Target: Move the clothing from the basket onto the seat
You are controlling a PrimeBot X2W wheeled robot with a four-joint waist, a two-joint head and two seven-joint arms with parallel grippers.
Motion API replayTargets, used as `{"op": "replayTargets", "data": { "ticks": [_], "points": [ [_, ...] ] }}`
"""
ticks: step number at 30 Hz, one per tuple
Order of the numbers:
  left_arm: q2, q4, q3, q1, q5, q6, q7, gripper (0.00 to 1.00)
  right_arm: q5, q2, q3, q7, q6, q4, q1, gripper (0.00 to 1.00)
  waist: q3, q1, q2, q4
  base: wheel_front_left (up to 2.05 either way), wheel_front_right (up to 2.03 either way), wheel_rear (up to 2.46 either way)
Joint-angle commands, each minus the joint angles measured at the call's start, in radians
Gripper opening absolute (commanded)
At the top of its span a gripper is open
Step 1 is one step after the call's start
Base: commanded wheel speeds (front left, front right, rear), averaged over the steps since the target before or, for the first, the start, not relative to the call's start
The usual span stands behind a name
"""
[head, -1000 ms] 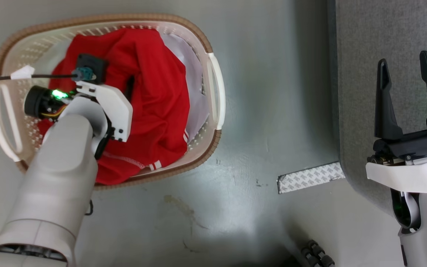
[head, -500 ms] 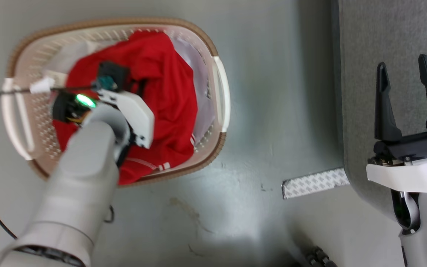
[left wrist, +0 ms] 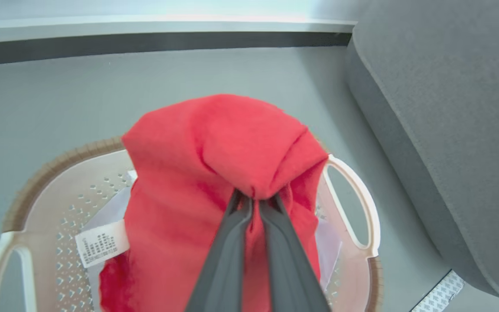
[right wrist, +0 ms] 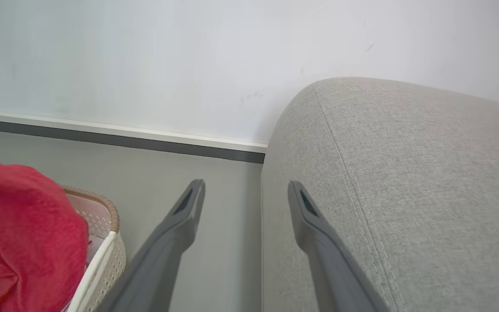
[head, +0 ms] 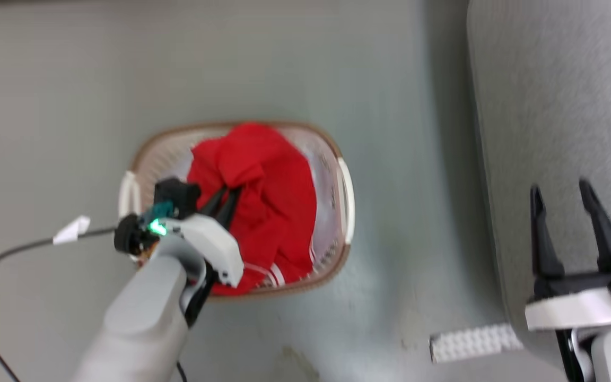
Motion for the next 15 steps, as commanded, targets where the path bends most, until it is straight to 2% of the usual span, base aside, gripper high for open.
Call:
{"op": "replayTargets", "data": {
  "ticks": [1, 8, 15],
  "points": [
    [0.015, -0.039, -0.005, 0.049, -0.027, 0.002, -0.006, 0.00, 0.012, -0.007, -0.011, 0.001, -0.002, 0.015, 0.039, 1.00, -0.163, 0.0001, 0.0000, 0.057, 0.00, 0.00, 0.00],
    [0.056, -0.233, 0.019, 0.207, -0.078, 0.011, -0.008, 0.00, 0.014, -0.014, -0.049, 0.001, -0.002, 0.043, 0.159, 1.00, -0.346, 0.0001, 0.0000, 0.093, 0.00, 0.00, 0.00],
    [0.097, -0.447, 0.052, 0.368, -0.084, 0.074, -0.008, 0.00, 0.012, -0.025, -0.073, 0.001, -0.002, 0.050, 0.267, 1.00, -0.499, 0.0001, 0.0000, 0.112, 0.00, 0.00, 0.00]
  ]
}}
